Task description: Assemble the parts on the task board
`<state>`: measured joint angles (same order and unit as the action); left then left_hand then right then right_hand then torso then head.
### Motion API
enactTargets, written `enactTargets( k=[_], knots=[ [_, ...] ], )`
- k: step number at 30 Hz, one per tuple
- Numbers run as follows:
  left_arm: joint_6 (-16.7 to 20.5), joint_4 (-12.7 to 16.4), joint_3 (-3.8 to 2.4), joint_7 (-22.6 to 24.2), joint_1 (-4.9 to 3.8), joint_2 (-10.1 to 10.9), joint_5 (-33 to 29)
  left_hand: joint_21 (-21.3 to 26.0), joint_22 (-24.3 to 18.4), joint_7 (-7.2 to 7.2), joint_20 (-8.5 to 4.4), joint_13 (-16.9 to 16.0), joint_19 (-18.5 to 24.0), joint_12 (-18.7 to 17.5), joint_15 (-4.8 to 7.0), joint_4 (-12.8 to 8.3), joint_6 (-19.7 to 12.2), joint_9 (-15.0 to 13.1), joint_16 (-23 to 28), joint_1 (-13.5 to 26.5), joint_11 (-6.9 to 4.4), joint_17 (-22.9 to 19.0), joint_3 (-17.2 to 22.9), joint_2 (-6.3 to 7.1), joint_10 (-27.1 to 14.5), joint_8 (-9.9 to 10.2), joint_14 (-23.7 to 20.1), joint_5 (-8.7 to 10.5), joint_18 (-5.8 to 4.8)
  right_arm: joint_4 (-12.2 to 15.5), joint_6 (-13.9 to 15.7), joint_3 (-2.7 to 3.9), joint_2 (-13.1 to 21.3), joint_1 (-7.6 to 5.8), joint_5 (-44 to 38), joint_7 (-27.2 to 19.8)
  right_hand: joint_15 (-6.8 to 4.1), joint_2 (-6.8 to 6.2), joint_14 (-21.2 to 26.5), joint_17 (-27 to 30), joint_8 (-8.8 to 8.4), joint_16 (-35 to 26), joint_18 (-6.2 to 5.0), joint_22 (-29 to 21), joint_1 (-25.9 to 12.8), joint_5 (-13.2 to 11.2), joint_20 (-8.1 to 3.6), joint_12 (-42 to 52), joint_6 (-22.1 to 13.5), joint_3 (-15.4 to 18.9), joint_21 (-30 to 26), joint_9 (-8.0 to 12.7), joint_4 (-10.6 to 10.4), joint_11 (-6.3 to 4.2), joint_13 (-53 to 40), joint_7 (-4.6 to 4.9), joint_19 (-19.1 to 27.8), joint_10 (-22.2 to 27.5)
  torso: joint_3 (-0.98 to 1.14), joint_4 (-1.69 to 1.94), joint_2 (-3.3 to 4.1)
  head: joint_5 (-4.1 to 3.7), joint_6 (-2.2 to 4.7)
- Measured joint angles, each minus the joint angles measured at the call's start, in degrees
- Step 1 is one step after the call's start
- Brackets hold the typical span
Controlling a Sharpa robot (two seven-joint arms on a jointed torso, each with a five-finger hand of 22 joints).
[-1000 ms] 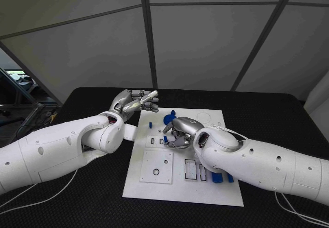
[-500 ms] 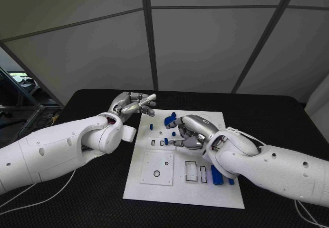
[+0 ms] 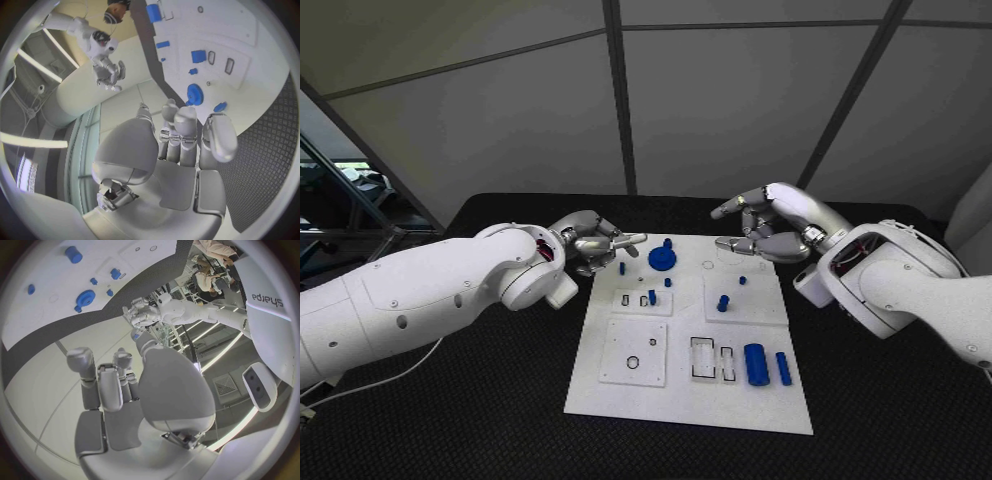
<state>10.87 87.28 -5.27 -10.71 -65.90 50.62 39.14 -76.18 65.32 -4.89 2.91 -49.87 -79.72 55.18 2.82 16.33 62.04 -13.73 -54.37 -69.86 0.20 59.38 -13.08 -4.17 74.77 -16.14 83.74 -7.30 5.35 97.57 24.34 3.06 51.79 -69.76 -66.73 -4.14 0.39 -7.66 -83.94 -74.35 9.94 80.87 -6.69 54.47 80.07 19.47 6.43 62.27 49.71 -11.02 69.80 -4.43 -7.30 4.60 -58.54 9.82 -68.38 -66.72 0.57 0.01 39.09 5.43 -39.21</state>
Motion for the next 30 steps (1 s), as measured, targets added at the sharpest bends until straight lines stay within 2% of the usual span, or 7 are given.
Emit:
enactTargets(
  k=[2, 5, 6, 7, 12, 15, 30],
  knots=[
    [-2.8, -0.7, 0.03, -4.0, -0.62, -1.1, 4.4, -1.6, 2.5, 0.23, -0.15, -5.5, -0.6, 5.2, 0.07, 0.0, -0.2, -2.2, 0.0, 0.0, -0.14, 0.4, -0.6, -0.01, 0.3, -1.7, -0.1, 0.1, -0.02, -0.8, -0.1, 0.11, 0.5, -0.29, 1.7, -0.2, 0.0, 0.0, 0.0, 0.2, 0.32, 0.0, 0.0, -0.2, 0.0, 0.3, 0.0, 0.0, 0.0, 0.0, -0.2, 0.0, 0.0, -0.12, 0.2, 0.0, 0.0, 0.1, 0.15, -0.07, -0.3, 0.12, -0.19],
    [-6.2, -2.4, 0.45, -8.7, -1.69, -2.9, 10.0, -2.9, 4.5, 0.72, 0.07, -9.0, -0.9, 8.5, 0.27, 0.0, -0.7, -4.9, 0.0, 0.4, -0.17, 0.7, -1.1, -0.43, 0.6, -3.7, -0.3, 0.29, -0.09, -1.9, -0.3, 0.25, 0.7, -0.53, 3.6, -0.4, 0.0, 0.0, 0.0, 0.4, 0.32, -0.5, 0.0, -0.7, 0.0, 1.1, 0.0, -0.4, 0.0, 0.0, -0.6, 0.1, 0.0, -0.2, 0.6, 0.0, 0.0, 0.2, 0.35, -0.07, -0.7, 0.21, -0.53],
    [-7.0, -2.8, 0.68, -9.8, -1.98, -3.5, 11.4, -3.0, 4.7, 0.87, 0.07, -9.5, -0.9, 8.9, 0.27, 0.2, -0.9, -5.7, 0.0, 0.4, -0.17, 0.8, -1.3, -0.43, 0.6, -4.1, -0.3, 0.29, -0.68, -2.1, -0.3, 0.27, 0.8, -0.6, 4.0, -0.5, 0.0, 0.0, 0.0, 0.4, 0.51, -0.5, 0.0, -0.7, 0.0, 1.4, 0.0, -0.4, 0.0, -0.1, -0.6, 0.1, 0.2, -0.2, 0.7, 0.0, 0.0, 0.2, 0.41, -0.07, -0.82, 0.23, -0.63],
    [-7.8, -3.3, 0.96, -10.8, -2.27, -4.1, 12.8, -3.0, 4.8, 0.82, 0.07, -9.7, -0.9, 9.1, 0.27, 0.1, -1.3, -6.2, 0.0, 0.4, -0.17, 0.8, -1.5, -0.43, 0.6, -4.4, -0.3, 0.29, -2.27, -2.3, -0.4, 0.29, 0.9, -0.66, 4.4, -0.5, 0.0, 0.0, 0.0, 0.4, 0.54, -0.5, 0.0, -0.7, 0.0, 1.5, 0.0, -0.4, 0.0, -0.1, -0.6, 0.1, 0.2, -0.2, 0.7, 0.0, 0.0, 0.2, 0.45, -0.04, -0.94, 0.25, -0.71],
    [-11.3, -5.8, 3.4, -14.8, -4.04, -7.9, 19.0, -3.5, 5.9, 0.62, 0.05, -10.4, -1.0, 9.5, 0.27, 0.1, -2.1, -8.1, 0.0, 1.3, -0.17, 1.0, -2.3, 0.41, 0.6, -5.4, -0.3, 0.53, -2.26, -3.2, -0.6, 0.33, 0.9, -0.78, 5.8, -0.5, 0.0, 0.0, 0.0, 0.6, 0.54, -0.8, 0.0, -0.9, 0.0, 1.7, 0.0, -0.4, 0.0, -0.1, -0.9, 0.1, 0.2, -0.2, 0.9, 0.0, 0.0, 0.2, 0.57, 0.17, -1.42, 0.27, -1.31],
    [-12.6, -7.0, 4.43, -16.1, -4.77, -9.7, 21.4, -4.1, 6.7, 0.8, 0.07, -11.0, -1.4, 10.0, 0.27, 0.3, -2.3, -9.0, 0.0, 1.4, -0.17, 1.1, -2.4, 0.54, 0.6, -6.0, -0.3, 0.53, -2.27, -3.7, -0.8, 0.37, 0.5, -0.82, 6.3, -0.4, 0.0, 0.0, 0.0, 0.7, 0.54, -0.9, 0.0, -1.1, 0.0, 1.7, -0.19, -0.6, 0.0, -0.1, -0.9, 0.1, 0.2, -0.2, 0.9, 0.0, 0.2, 0.2, 0.62, 0.2, -1.54, 0.38, -1.42],
    [-17.2, -10.4, 6.05, -18.5, -5.67, -14.8, 25.6, -5.3, 9.0, 1.01, -0.03, -12.7, -2.3, 11.5, 0.46, 0.1, -2.5, -11.4, 0.0, 1.9, -0.39, 1.2, -2.6, 0.06, 0.8, -7.4, -0.1, 0.52, -2.25, -5.2, -1.6, 0.37, -0.9, -0.85, 7.3, 0.4, 0.01, 0.0, 0.0, 1.0, 0.73, -0.9, 0.01, -1.5, 0.0, 2.0, -0.19, -0.6, 0.0, -0.1, -1.3, 0.1, 0.2, -0.2, 1.1, 0.0, 0.2, 0.2, 0.51, 0.25, -1.45, 0.21, -1.84]
  ],
)
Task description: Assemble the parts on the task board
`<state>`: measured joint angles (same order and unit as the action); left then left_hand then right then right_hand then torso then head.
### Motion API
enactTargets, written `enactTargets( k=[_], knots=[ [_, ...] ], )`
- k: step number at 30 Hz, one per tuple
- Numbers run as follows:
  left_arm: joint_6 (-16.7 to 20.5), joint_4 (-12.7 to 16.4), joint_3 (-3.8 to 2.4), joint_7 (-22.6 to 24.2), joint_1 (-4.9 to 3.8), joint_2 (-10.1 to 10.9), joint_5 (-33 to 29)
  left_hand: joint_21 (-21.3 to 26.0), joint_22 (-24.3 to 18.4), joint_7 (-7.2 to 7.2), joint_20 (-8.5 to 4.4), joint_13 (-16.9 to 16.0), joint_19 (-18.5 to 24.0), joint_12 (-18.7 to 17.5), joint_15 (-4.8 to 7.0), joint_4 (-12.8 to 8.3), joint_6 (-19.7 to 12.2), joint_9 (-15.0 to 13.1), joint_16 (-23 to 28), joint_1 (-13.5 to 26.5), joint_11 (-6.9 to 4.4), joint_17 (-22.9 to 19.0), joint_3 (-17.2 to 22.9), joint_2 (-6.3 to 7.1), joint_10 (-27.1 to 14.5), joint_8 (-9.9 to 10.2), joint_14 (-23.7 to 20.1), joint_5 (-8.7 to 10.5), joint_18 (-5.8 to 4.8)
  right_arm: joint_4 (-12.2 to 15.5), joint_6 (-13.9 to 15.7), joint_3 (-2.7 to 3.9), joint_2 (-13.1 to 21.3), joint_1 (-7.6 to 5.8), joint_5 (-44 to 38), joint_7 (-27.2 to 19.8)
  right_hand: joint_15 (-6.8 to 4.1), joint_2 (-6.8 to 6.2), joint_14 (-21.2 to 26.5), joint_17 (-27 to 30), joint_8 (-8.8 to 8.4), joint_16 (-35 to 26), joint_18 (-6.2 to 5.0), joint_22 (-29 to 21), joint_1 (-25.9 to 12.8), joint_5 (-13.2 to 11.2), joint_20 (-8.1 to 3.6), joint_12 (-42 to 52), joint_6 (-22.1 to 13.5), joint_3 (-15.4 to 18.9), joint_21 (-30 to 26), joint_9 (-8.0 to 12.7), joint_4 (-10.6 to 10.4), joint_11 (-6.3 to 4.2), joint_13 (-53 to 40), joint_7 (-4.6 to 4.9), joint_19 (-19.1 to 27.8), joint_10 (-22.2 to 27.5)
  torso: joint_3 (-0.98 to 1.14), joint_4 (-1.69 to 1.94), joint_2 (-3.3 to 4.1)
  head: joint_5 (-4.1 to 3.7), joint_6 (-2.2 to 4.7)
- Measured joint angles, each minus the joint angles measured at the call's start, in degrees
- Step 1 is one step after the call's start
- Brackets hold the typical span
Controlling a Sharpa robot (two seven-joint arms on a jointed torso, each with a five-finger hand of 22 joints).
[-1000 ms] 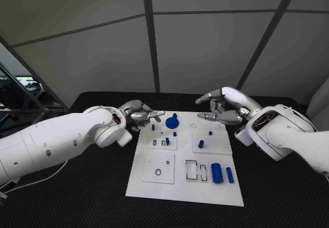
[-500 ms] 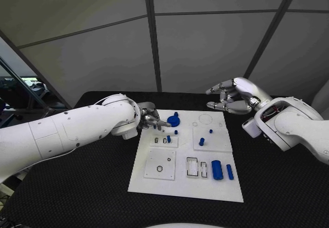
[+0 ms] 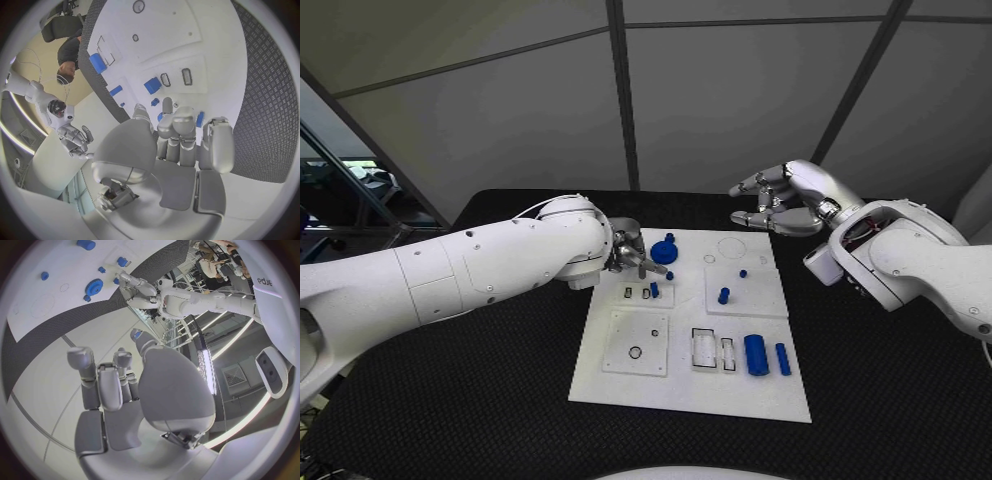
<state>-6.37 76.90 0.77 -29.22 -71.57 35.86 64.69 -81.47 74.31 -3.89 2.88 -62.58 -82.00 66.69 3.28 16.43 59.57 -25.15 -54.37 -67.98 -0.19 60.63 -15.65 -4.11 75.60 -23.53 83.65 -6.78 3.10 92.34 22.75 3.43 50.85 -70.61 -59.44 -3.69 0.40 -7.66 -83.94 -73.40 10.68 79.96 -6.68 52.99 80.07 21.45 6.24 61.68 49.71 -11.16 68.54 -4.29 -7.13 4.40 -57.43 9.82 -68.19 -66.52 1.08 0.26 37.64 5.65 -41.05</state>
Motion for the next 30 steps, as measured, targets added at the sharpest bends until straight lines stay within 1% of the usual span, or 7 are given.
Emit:
enactTargets(
  k=[5, 6, 15, 18, 23, 27, 30],
  knots=[
    [-1.1, -0.5, 0.33, -0.2, -0.05, -0.8, 0.3, -0.2, 0.4, 0.21, -0.2, -0.3, -0.2, 0.3, 0.0, 0.0, -0.2, -0.9, 0.0, 0.0, -0.2, 0.1, 0.0, -0.07, 0.2, -0.5, 0.0, -0.24, 0.0, -0.3, -0.3, 0.0, -0.3, 0.0, 0.1, 0.3, 0.0, 0.0, 0.0, 0.1, -0.02, -0.3, 0.0, -0.2, 0.0, 0.0, 0.0, 0.0, 0.0, 0.0, 0.0, 0.0, 0.0, 0.0, 0.1, 0.0, 0.0, 0.0, -0.02, 0.0, 0.09, -0.02, -0.15],
    [-1.4, -0.5, 0.37, -0.2, -0.05, -0.9, 0.4, -0.2, 0.4, 0.21, -0.21, -0.4, -0.2, 0.4, 0.0, 0.0, -0.2, -1.1, 0.0, -0.2, -0.2, 0.1, 0.0, -0.3, 0.2, -0.5, 0.0, -0.24, 0.0, -0.3, -0.3, 0.0, -0.4, 0.0, 0.1, 0.4, 0.0, 0.0, 0.0, 0.1, -0.02, -0.3, 0.0, -0.2, 0.0, 0.0, 0.0, 0.0, 0.0, 0.0, 0.0, 0.1, 0.0, 0.0, 0.1, 0.0, 0.0, 0.0, -0.03, 0.0, 0.09, -0.08, -0.19],
    [-3.1, -0.8, 0.69, -0.4, -0.09, -1.4, 0.6, -0.2, 0.6, 0.41, -0.21, -0.5, -0.2, 0.5, 0.0, 0.0, -0.4, -1.4, 0.0, -0.3, -0.2, 0.1, 0.0, -0.36, 0.2, -0.7, 0.0, -0.24, 0.0, -0.6, -0.6, 0.0, -0.7, 0.0, 0.1, 0.7, 0.0, 0.0, 0.0, 0.1, -0.02, -0.3, 0.0, -0.3, 0.0, 0.2, 0.0, 0.0, 0.0, 0.0, -0.3, 0.0, 0.0, 0.0, 0.2, 0.0, 0.0, 0.0, -0.06, 0.0, 0.09, -0.25, -0.54],
    [-3.5, -0.8, 0.72, -0.4, -0.09, -1.6, 0.6, -0.2, 0.6, 0.41, -0.21, -0.7, -0.2, 0.5, 0.0, 0.0, -0.4, -1.6, 0.0, -0.3, -0.2, 0.1, 0.0, -0.36, 0.2, -0.7, 0.0, -0.52, 0.0, -0.8, -0.7, 0.0, -0.8, 0.0, 0.1, 0.8, 0.0, 0.0, 0.0, 0.1, -0.02, -0.3, 0.01, -0.3, 0.0, 0.2, 0.0, 0.0, 0.0, 0.0, -0.3, 0.0, 0.0, 0.0, 0.2, 0.0, 0.0, 0.0, -0.09, 0.0, 0.09, -0.37, -0.66],
    [-4.1, -0.8, 0.77, -0.4, -0.09, -1.6, 0.7, -0.4, 0.6, 0.41, -0.21, -1.1, -0.2, 1.0, 0.0, -0.4, -0.4, -2.4, 0.0, -0.9, -0.42, 0.1, 0.4, -1.04, 0.4, -1.2, 0.0, -0.52, 0.0, -1.0, -0.9, 0.0, -0.9, 0.0, 0.2, 0.9, 0.0, 0.0, 0.0, 0.1, -0.03, -0.3, 0.01, -0.3, 0.0, 0.2, 0.0, 0.0, 0.0, 0.0, -0.3, 0.0, 0.0, 0.0, 0.2, 0.0, 0.0, 0.0, -0.1, 0.0, 0.09, -0.45, -0.71],
    [-4.5, -0.7, 0.78, -0.4, -0.09, -1.6, 0.7, -0.4, 0.6, 0.61, -0.2, -1.3, -0.2, 1.2, 0.2, -0.6, -0.6, -3.0, 0.0, -1.3, -0.41, 0.2, 0.6, -1.37, 0.4, -1.6, 0.2, -0.52, 0.0, -1.1, -1.0, 0.0, -1.1, 0.0, 0.2, 1.0, 0.01, 0.0, 0.0, 0.2, -0.03, -0.3, 0.01, -0.3, 0.0, 0.2, 0.0, 0.0, 0.0, 0.0, -0.3, 0.0, 0.0, 0.0, 0.2, 0.0, 0.0, 0.0, -0.13, 0.0, 0.12, -0.46, -0.75],
    [-4.7, -0.5, 0.79, -0.4, -0.09, -1.6, 0.7, -0.4, 0.6, 0.4, -0.2, -1.4, -0.2, 1.2, 0.2, -0.9, -0.8, -3.5, 0.0, -1.4, -0.41, 0.2, 0.9, -1.44, 0.4, -1.7, 0.2, -0.52, 0.0, -1.3, -1.1, 0.0, -1.2, 0.0, 0.2, 1.1, 0.0, 0.0, 0.0, 0.2, -0.03, -0.3, 0.01, -0.3, 0.0, 0.4, 0.0, 0.0, 0.0, 0.0, -0.3, 0.0, 0.0, 0.0, 0.2, 0.0, 0.0, 0.0, -0.14, 0.0, 0.13, -0.46, -0.82]
  ],
)
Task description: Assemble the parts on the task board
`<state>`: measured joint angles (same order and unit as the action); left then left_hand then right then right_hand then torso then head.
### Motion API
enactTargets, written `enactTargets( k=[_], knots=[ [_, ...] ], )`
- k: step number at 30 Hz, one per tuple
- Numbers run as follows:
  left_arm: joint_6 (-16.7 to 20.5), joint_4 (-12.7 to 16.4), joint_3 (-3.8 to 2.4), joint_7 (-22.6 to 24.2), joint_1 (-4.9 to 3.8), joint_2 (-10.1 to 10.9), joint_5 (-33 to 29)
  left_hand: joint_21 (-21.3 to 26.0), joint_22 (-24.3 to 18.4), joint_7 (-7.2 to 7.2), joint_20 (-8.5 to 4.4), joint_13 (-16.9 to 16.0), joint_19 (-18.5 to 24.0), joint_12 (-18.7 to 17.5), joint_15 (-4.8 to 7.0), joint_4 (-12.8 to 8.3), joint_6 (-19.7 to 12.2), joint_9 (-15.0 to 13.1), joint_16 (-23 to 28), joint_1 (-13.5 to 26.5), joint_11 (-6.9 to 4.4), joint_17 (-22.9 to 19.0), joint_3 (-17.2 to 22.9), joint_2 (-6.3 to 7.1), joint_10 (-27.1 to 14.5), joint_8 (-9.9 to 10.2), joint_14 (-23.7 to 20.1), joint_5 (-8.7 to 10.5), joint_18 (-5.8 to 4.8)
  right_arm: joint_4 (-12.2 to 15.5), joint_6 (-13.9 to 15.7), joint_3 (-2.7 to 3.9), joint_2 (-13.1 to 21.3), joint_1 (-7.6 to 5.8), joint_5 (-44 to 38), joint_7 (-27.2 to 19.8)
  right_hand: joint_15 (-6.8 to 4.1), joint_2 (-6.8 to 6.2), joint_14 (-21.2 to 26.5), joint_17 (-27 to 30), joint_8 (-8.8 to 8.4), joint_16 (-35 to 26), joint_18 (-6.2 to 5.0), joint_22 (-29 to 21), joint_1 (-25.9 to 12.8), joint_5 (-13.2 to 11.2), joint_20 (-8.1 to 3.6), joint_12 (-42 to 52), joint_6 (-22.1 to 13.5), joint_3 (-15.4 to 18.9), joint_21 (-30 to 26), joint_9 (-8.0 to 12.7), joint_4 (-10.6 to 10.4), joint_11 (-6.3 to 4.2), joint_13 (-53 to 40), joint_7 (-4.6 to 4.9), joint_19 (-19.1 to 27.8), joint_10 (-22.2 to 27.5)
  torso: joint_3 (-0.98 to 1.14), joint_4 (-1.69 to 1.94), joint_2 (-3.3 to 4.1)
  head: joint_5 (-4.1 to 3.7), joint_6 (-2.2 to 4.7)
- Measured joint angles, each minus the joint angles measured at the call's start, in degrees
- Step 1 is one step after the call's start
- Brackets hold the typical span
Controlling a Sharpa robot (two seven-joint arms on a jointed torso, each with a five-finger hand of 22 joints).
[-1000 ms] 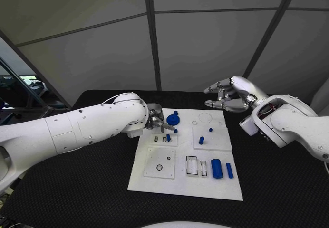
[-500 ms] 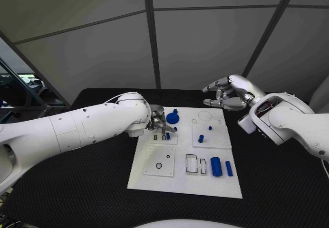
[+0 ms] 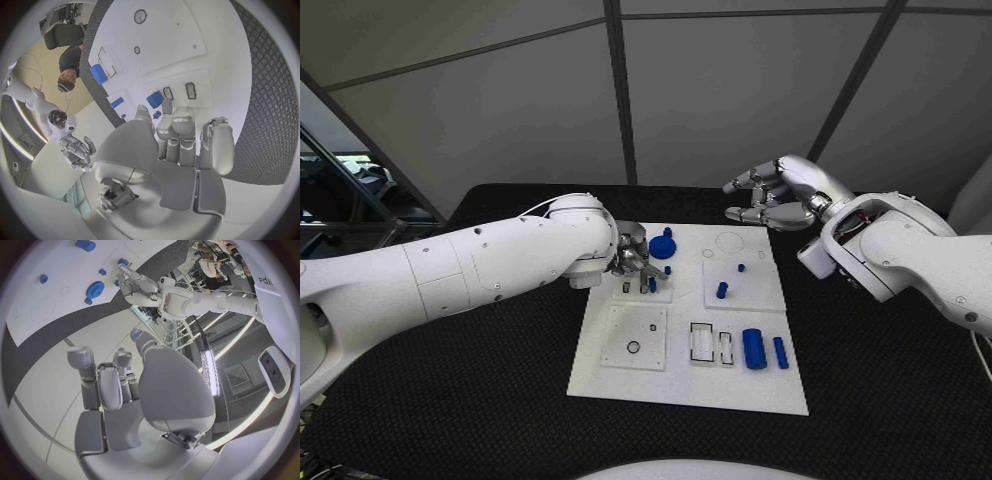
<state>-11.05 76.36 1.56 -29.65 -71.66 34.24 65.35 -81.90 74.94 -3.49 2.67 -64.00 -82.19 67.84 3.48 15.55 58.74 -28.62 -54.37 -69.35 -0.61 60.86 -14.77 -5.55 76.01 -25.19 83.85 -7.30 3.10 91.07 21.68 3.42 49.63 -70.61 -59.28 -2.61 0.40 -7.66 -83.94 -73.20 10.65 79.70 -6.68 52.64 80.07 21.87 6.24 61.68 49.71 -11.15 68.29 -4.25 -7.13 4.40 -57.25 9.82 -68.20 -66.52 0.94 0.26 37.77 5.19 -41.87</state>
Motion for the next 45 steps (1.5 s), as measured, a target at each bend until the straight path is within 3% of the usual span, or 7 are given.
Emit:
enactTargets(
  k=[20, 34, 36, 41, 43, 44, 45],
  knots=[
    [-1.1, 0.7, 0.0, 0.0, 0.0, 0.1, 0.0, 0.0, 0.0, 0.37, 0.0, -0.2, 0.0, 0.0, 0.0, -1.5, -0.8, -2.4, 0.0, -2.9, -0.2, 0.2, 2.1, -0.81, 0.2, -1.1, 0.0, 0.0, 0.0, -0.9, -0.7, 0.0, -0.8, 0.0, -0.1, 0.2, 0.0, 0.0, 0.0, -0.1, 0.19, 0.0, 0.0, 0.0, 0.0, 0.1, 0.0, 0.0, 0.0, 0.0, 0.0, 0.0, 0.0, 0.0, 0.0, 0.0, 0.0, 0.0, -0.05, 0.04, 0.05, 0.04, -0.13],
    [-0.9, 0.6, -0.14, 0.0, -0.19, 0.1, -1.3, 0.0, 0.0, 0.83, -0.31, 0.0, 0.1, -0.5, 0.59, -5.7, -2.9, -4.1, 0.2, -10.3, -0.36, 0.4, 11.4, -2.93, -0.2, -1.1, -0.2, -0.42, 0.0, -1.3, -0.9, -0.01, -0.9, 0.0, -0.1, 0.3, 0.0, 0.0, 0.0, -0.1, 0.23, 0.0, 0.0, -0.1, 0.0, 0.3, 0.0, 0.0, 0.0, 0.0, -0.2, 0.1, 0.0, 0.0, 0.0, 0.0, 0.0, 0.0, -0.05, 0.02, 0.05, 0.08, -0.35],
    [-0.9, 0.6, -0.14, 0.0, -0.19, 0.2, -1.7, 0.0, 0.0, 0.8, -0.42, 0.1, 0.0, -0.7, 0.53, -6.1, -2.9, -4.3, 0.2, -10.6, -0.35, 0.5, 13.1, -2.58, -0.2, -0.8, -0.3, -0.6, 0.0, -1.3, -0.9, -0.01, -0.9, 0.0, -0.1, 0.4, 0.0, 0.0, 0.0, -0.1, 0.23, 0.0, 0.0, -0.1, 0.0, 0.3, 0.0, 0.0, 0.0, 0.0, -0.2, 0.1, 0.0, 0.0, 0.0, 0.0, 0.0, 0.0, -0.05, 0.02, 0.05, 0.08, -0.36],
    [-0.8, 0.6, -0.14, 0.0, -0.19, 0.5, -2.6, 0.0, 0.0, 0.61, -0.42, 0.4, 0.0, -1.4, 0.67, -2.8, -3.5, -4.8, 0.2, -12.1, -0.27, 0.6, 16.8, -0.8, -0.3, -0.3, -0.1, -1.66, 0.0, -1.5, -1.1, -0.01, -1.0, 0.0, -0.1, 0.4, 0.0, 0.0, 0.0, -0.1, 0.23, 0.0, 0.01, -0.1, 0.0, 0.3, 0.0, 0.0, 0.0, 0.0, -0.2, 0.1, 0.0, 0.0, 0.1, 0.0, 0.0, 0.0, -0.05, 0.02, 0.05, 0.1, -0.4],
    [-0.8, 0.6, -0.1, 0.0, -0.18, 0.6, -3.0, 0.0, 0.0, 0.24, -0.42, 0.4, 0.0, -1.5, 0.67, -1.8, -3.9, -5.2, 0.5, -10.9, -0.31, 0.7, 22.3, 2.13, -0.4, -0.3, -0.1, -2.93, 0.0, -1.5, -1.1, -0.01, -1.0, 0.0, -0.1, 0.5, 0.0, 0.0, 0.0, -0.1, 0.23, 0.0, 0.0, -0.1, 0.0, 0.3, 0.0, 0.0, 0.0, 0.0, -0.2, 0.1, 0.0, 0.0, 0.1, 0.0, 0.0, 0.0, -0.05, 0.02, 0.05, 0.14, -0.44],
    [-0.8, 0.7, -0.08, 0.0, -0.15, 0.7, -3.3, 0.0, 0.0, 0.21, -0.42, 0.5, 0.0, -1.6, 0.67, -1.3, -3.9, -5.4, 0.5, -10.6, -0.36, 0.7, 23.7, 2.71, -0.5, -0.2, -0.1, -3.33, 0.0, -1.6, -1.2, -0.01, -1.0, 0.0, -0.1, 0.5, -0.02, 0.0, 0.0, -0.1, 0.23, 0.0, 0.0, -0.1, 0.0, 0.4, 0.0, 0.0, 0.0, 0.0, -0.2, 0.1, 0.0, 0.0, 0.1, 0.0, 0.0, 0.0, -0.05, 0.02, 0.05, 0.2, -0.46],
    [-0.8, 0.7, -0.06, 0.0, -0.12, 0.8, -3.5, 0.0, 0.0, 0.05, -0.42, 0.5, 0.0, -1.9, 0.67, 0.2, -4.0, -6.0, 0.5, -9.1, -0.36, 0.8, 27.5, 4.86, -0.5, -0.2, -0.1, -3.36, 0.0, -1.6, -1.2, -0.01, -1.0, 0.01, -0.1, 0.5, -0.13, 0.0, -0.1, -0.1, 0.23, 0.0, 0.0, -0.2, 0.0, 0.6, 0.0, 0.0, 0.0, -0.1, -0.2, 0.1, 0.1, 0.0, 0.1, 0.0, 0.0, 0.0, -0.04, 0.02, 0.05, 0.22, -0.47]
  ],
)
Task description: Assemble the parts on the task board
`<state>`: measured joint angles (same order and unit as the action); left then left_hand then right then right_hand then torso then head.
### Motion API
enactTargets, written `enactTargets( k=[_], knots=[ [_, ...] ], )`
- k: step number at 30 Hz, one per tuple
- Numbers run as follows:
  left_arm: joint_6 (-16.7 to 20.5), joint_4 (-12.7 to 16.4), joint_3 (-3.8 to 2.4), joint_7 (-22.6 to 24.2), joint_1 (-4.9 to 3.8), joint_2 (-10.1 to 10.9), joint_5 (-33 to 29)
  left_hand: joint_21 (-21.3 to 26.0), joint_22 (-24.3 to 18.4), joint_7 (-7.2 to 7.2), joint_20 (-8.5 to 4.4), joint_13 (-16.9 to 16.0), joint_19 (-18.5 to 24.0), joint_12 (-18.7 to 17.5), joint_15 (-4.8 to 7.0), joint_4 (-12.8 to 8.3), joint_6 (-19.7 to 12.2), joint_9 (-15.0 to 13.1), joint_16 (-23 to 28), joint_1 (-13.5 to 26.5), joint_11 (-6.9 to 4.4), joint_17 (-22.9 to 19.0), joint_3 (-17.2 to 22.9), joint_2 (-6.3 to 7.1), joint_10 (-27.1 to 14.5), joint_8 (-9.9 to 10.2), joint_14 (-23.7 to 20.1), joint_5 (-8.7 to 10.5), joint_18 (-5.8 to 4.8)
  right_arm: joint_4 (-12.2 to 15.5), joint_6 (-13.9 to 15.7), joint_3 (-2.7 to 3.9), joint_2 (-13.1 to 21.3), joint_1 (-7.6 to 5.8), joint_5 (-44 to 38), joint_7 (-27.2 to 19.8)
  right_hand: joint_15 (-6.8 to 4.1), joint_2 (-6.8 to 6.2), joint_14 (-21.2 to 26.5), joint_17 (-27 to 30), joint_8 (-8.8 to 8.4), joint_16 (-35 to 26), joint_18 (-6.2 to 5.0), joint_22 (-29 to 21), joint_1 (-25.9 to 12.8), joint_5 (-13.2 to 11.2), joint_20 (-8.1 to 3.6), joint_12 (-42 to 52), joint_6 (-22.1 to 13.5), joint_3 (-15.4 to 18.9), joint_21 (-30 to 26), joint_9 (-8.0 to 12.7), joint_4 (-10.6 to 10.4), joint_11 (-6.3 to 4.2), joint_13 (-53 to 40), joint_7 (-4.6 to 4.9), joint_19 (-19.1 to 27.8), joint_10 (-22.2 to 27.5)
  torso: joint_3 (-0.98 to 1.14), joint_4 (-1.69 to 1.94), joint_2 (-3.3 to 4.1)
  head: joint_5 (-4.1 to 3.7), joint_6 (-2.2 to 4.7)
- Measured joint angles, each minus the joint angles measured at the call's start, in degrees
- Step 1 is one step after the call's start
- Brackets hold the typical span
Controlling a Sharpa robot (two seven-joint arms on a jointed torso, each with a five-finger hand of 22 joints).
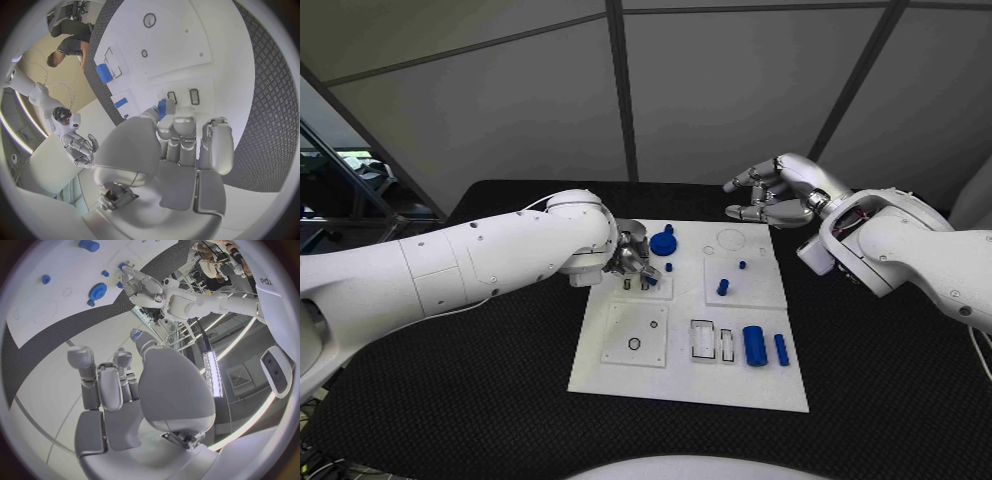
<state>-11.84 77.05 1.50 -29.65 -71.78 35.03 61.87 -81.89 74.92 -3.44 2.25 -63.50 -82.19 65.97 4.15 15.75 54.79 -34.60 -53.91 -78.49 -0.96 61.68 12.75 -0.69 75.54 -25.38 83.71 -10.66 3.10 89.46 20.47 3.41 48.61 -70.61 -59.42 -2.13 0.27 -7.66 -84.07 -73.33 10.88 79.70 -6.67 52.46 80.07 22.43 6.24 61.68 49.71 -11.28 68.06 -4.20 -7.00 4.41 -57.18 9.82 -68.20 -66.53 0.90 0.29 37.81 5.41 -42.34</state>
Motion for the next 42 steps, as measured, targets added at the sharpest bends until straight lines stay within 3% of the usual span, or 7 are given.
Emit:
enactTargets(
  k=[1, 3, 8, 16, 25, 34, 42],
  knots=[
    [0.0, 0.0, 0.02, 0.0, 0.05, 0.1, -0.2, 0.0, 0.0, -0.06, 0.0, 0.0, 0.0, 0.0, 0.0, -0.9, 0.1, -0.5, 0.0, 1.8, 0.06, 0.1, 5.9, 1.86, -0.1, 0.0, 0.0, 0.0, 0.0, 0.0, 0.0, 0.0, 0.0, 0.0, 0.0, 0.0, -0.08, 0.0, -0.1, 0.0, 0.0, 0.0, 0.0, 0.0, 0.0, 0.0, 0.0, 0.0, 0.0, 0.0, 0.0, 0.0, 0.0, 0.0, 0.0, 0.0, 0.0, 0.0, -0.01, 0.03, -0.01, 0.02, 0.0],
    [0.3, 0.3, 0.07, 0.0, 0.12, 0.4, -0.8, 0.0, 0.0, -0.06, 0.0, 0.0, 0.0, 0.0, -0.11, -0.8, 0.1, -1.9, 0.0, 4.8, -0.04, 0.1, 12.6, 4.8, 0.1, -0.8, 0.1, 0.0, 0.0, -0.1, -0.1, 0.0, 0.0, 0.0, 0.0, 0.0, -0.08, 0.0, -0.1, 0.0, 0.0, 0.0, 0.0, 0.0, 0.0, 0.0, 0.0, 0.0, 0.0, 0.0, 0.0, 0.0, 0.0, 0.0, 0.0, 0.0, 0.0, 0.0, -0.01, 0.07, -0.02, 0.05, 0.24],
    [1.9, 1.4, 0.07, 0.0, 0.12, 1.2, -2.4, -0.1, 0.0, -0.05, 0.0, -0.3, 0.0, 0.0, -0.06, -2.9, 0.1, -4.5, 0.2, 10.9, -0.13, 0.2, 21.2, 7.33, 1.2, -2.4, 0.2, 0.02, 0.0, -0.3, -0.2, 0.0, 0.0, 0.0, 0.0, 0.1, -0.08, 0.0, -0.1, 0.0, 0.0, 0.0, 0.0, 0.0, 0.0, 0.0, 0.0, 0.0, 0.0, 0.0, 0.0, 0.0, 0.0, 0.0, 0.0, 0.0, 0.0, 0.0, 0.0, 0.13, -0.03, 0.29, 0.6],
    [6.9, 4.4, 0.07, 0.1, 0.14, 3.2, -4.8, -0.6, 0.0, 0.17, -0.14, -0.9, -0.6, 0.6, -0.13, -5.6, 0.5, -6.2, 0.2, 14.5, -0.36, 0.4, 24.7, 8.23, 1.8, -3.1, 0.3, -2.02, 0.0, -0.6, -0.4, 0.0, 0.1, 0.0, 0.0, 0.1, -0.08, 0.0, -0.1, 0.0, 0.0, 0.0, 0.0, 0.0, 0.0, 0.0, 0.0, 0.0, 0.0, -0.2, 0.0, 0.0, -0.2, 0.0, 0.0, 0.0, 0.0, 0.0, 0.15, 0.32, -0.17, 0.52, 0.46],
    [11.1, 6.9, 0.13, 0.1, 0.83, 5.4, -5.9, -0.8, 0.0, 0.37, -0.19, -0.7, -0.6, 0.7, -0.14, -5.6, 0.7, -6.6, 0.2, 15.1, -0.44, 0.4, 24.7, 8.15, 1.9, -3.4, 0.3, -2.57, 0.01, -1.0, -0.6, -0.01, 0.0, 0.0, 0.0, 0.2, -0.08, 0.0, -0.1, 0.0, 0.22, 0.0, 0.0, 0.0, 0.0, 0.0, 0.0, 0.0, 0.0, -0.2, 0.0, 0.0, -0.2, 0.0, 0.0, 0.0, 0.0, 0.0, 0.47, 0.81, -0.4, 0.23, -0.1],
    [14.2, 8.0, 0.26, 0.1, 2.37, 6.2, -3.7, -1.0, 0.0, 0.37, -0.4, -0.6, -0.8, 0.7, -0.15, -6.0, 0.7, -7.1, 0.2, 15.7, -0.44, 0.4, 25.1, 8.31, 1.9, -3.8, 0.3, -3.12, 0.01, -1.2, -0.6, 0.0, 0.2, 0.0, -0.1, 0.4, -0.08, 0.0, -0.1, 0.0, 0.22, -0.2, 0.0, 0.0, 0.0, 0.0, 0.0, 0.0, 0.0, -0.2, 0.0, 0.0, -0.2, 0.0, 0.1, 0.0, 0.0, 0.0, 0.83, 1.17, -0.6, 0.05, -0.63],
    [16.5, 8.2, 0.42, 0.1, 3.86, 6.1, -1.1, -1.0, 0.0, 0.37, -0.4, -0.3, -0.8, 0.5, -0.15, -6.3, 0.7, -7.4, 0.2, 16.1, -0.42, 0.5, 25.4, 8.24, 1.9, -4.0, 0.3, -3.5, 0.01, -1.3, -0.6, 0.0, 0.2, 0.0, -0.3, 0.5, -0.07, 0.0, -0.1, 0.0, 0.22, -0.2, 0.0, -0.1, 0.0, 0.3, 0.0, 0.0, 0.0, -0.2, -0.2, 0.0, -0.2, 0.0, 0.2, 0.0, 0.0, 0.0, 0.8, 1.22, -0.59, -0.16, -0.69]
  ],
)
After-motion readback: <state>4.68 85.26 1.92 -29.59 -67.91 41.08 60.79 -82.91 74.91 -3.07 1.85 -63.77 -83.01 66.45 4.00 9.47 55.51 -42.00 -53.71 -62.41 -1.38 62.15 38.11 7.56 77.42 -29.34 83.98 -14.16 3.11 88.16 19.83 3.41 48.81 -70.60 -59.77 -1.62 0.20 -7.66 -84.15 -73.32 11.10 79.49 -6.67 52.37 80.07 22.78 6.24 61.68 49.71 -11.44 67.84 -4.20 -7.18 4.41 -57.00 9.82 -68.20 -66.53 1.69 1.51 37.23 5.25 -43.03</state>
